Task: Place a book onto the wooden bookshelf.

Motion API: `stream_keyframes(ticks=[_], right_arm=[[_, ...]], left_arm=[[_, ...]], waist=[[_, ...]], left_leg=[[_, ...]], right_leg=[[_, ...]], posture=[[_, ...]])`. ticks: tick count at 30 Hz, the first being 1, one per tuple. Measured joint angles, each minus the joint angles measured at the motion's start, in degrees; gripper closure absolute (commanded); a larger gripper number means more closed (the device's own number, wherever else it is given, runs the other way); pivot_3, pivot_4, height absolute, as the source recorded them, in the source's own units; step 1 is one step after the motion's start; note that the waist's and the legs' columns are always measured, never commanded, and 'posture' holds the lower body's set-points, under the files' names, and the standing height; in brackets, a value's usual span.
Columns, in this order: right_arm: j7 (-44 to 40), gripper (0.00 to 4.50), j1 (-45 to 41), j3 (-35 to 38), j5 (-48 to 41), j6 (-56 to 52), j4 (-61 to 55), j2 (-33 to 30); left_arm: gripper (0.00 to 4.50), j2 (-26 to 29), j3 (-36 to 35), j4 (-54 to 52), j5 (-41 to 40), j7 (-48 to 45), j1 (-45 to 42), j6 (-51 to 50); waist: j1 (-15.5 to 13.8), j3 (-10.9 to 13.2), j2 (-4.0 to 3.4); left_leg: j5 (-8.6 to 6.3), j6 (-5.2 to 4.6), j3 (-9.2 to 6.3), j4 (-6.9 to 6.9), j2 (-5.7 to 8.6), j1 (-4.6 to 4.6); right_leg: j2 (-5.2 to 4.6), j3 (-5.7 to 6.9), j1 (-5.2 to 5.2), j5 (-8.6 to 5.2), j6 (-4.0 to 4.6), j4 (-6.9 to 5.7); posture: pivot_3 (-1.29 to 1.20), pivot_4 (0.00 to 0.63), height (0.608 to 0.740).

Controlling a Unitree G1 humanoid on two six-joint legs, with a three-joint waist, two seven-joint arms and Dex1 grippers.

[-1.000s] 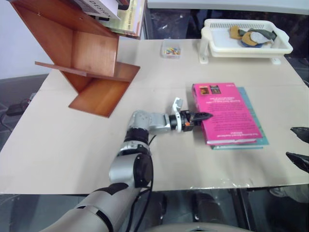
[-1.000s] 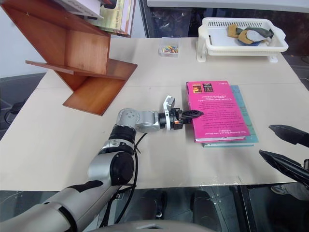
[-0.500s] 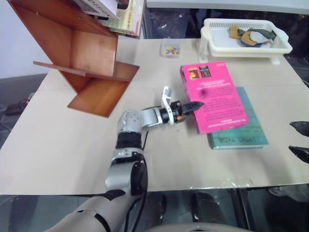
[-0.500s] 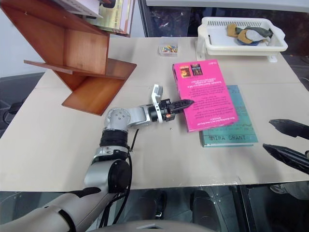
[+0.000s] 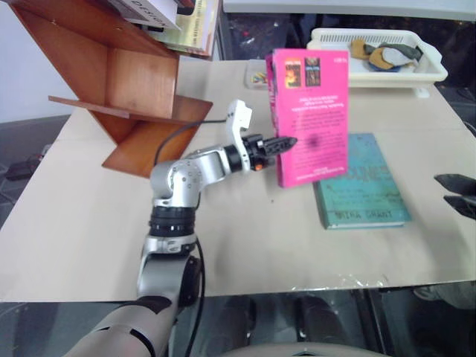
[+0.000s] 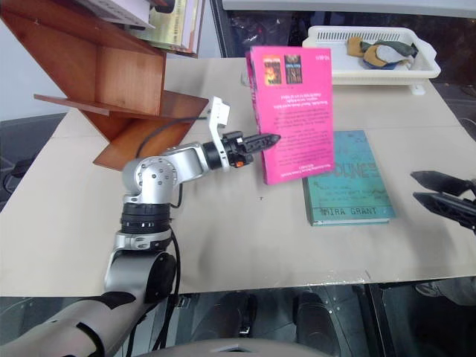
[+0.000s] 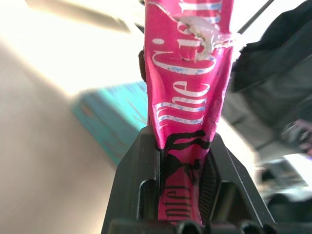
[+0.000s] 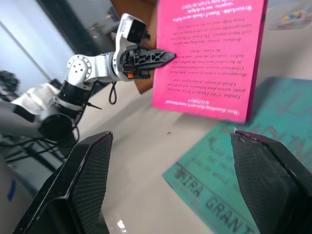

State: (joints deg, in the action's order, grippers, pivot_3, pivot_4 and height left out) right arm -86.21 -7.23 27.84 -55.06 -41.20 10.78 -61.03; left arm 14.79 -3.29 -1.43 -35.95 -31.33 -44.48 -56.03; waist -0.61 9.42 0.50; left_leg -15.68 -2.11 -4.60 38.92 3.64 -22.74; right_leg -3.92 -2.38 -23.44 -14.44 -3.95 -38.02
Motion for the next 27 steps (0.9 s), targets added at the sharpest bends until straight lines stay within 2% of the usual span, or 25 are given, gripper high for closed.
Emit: stream_keyframes(ticks=[2,5,11,15,18,22,27], right_arm=[[-1.06,0.57,-3.92,-3.22,1.52,-0.41,2.16,-0.19],[-1.51,0.57,-5.83,-4.92,2.46,-0.54,3.43,-0.19],[-2.12,0.57,-11.72,-9.14,5.13,0.21,8.65,-0.21],[-2.19,0.57,-14.54,-11.54,5.62,0.82,10.44,-0.19],[-2.27,0.57,-16.90,-13.68,5.90,1.70,12.58,-0.04],[-2.34,0.57,-18.83,-16.17,6.14,2.71,14.37,0.24],[-2.42,0.57,-20.14,-17.44,6.13,3.22,15.54,0.23]], left_arm=[[3.97,4.49,4.06,-4.96,4.79,-0.93,1.38,4.98],[3.97,7.14,6.14,-6.46,8.12,-1.15,2.89,7.85],[3.97,22.56,19.10,-11.93,29.41,-6.04,3.63,29.85],[3.97,26.49,19.66,-11.87,33.59,-9.90,0.32,37.25],[3.97,32.97,17.93,-12.18,35.92,-15.81,-5.25,45.68],[3.97,36.84,15.82,-11.77,35.71,-22.81,-7.77,52.78],[3.97,40.34,14.22,-9.58,34.64,-28.95,-7.86,56.46]], waist=[[-0.20,0.00,0.00],[-0.30,0.01,0.02],[-0.27,0.02,0.00],[-0.23,0.08,0.05],[-0.06,0.07,0.03],[-0.04,0.07,-0.01],[-0.02,0.08,-0.01]], left_leg=[[0.00,0.00,0.00,0.00,0.02,-0.02],[0.00,-0.01,-0.01,0.00,0.06,-0.07],[0.00,-0.01,0.01,-0.13,0.06,-0.12],[-0.01,-0.01,-0.01,-0.12,0.06,-0.23],[-0.01,-0.02,0.02,-0.22,0.05,-0.21],[0.00,-0.03,0.04,-0.29,0.05,-0.20],[0.00,-0.03,0.04,-0.27,0.05,-0.20]], right_leg=[[-0.04,0.00,0.00,0.00,0.00,0.05],[-0.08,0.01,-0.01,0.00,0.00,0.05],[-0.10,-0.01,-0.10,0.00,0.01,0.10],[-0.11,0.02,-0.19,0.00,0.01,0.12],[-0.11,0.00,-0.21,0.00,0.01,0.19],[-0.11,-0.02,-0.24,-0.01,0.01,0.20],[-0.08,0.00,-0.24,-0.01,0.01,0.18]], posture=[[0.00,0.150,0.740],[0.00,0.150,0.740],[0.00,0.150,0.740],[0.00,0.150,0.740],[0.00,0.150,0.740],[0.00,0.150,0.740],[0.00,0.150,0.740]])
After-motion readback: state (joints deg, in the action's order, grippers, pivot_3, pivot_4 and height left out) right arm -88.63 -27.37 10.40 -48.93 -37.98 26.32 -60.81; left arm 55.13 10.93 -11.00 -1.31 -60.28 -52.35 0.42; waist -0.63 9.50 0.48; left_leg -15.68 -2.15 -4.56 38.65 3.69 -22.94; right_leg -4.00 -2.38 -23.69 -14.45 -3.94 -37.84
